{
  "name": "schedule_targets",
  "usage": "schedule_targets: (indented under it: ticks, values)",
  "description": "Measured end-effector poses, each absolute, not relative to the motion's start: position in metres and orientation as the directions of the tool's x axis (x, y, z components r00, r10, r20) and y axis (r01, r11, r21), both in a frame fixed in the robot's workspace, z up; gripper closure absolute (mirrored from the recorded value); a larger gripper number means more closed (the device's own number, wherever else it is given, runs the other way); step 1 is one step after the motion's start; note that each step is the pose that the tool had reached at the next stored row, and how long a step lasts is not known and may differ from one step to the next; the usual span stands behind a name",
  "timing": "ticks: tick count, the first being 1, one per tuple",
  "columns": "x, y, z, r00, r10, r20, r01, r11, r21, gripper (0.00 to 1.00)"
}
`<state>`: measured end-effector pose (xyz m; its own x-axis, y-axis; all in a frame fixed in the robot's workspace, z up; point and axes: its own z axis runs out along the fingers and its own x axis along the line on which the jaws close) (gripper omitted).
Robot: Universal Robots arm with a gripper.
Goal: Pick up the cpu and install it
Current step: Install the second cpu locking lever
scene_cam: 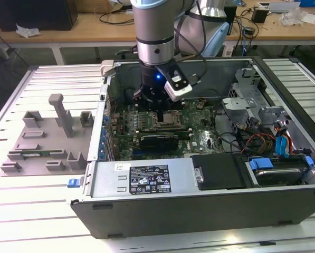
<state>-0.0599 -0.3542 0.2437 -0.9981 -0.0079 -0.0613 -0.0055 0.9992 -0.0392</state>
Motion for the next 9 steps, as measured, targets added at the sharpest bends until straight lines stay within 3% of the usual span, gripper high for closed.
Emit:
schedule_targets:
  ticks: [9]
  values:
    - [-0.0599, -0.3557, 0.2436, -0.998, -0.008, -0.061, -0.006, 0.999, -0.038, 0.89]
